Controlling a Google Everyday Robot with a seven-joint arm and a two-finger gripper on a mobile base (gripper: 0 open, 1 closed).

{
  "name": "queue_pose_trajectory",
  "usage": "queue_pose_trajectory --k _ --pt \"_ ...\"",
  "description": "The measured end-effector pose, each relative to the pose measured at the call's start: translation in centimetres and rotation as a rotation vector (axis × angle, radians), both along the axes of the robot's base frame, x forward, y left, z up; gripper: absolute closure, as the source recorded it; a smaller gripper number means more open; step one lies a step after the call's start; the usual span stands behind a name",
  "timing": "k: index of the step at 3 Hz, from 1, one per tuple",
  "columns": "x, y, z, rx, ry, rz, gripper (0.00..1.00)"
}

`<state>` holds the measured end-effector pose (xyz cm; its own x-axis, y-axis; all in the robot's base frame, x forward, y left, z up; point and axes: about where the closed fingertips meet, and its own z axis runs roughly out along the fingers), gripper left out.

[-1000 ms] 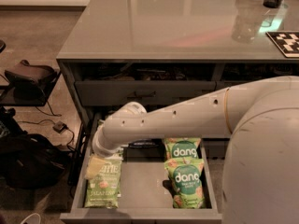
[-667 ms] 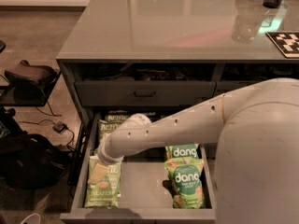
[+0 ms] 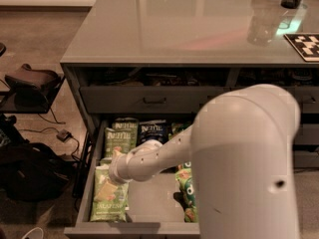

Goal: Pick green jalapeno chip bag from middle drawer and place on counter

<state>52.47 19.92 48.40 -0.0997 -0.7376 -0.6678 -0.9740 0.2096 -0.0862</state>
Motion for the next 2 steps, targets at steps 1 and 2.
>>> queue_pose_trajectory --k 1,2 --pt "0.0 1.7 -2.4 0.037 -0.026 0.027 0.0" --pt "-0.6 3.2 -4.7 0.073 -0.015 0.041 0.0"
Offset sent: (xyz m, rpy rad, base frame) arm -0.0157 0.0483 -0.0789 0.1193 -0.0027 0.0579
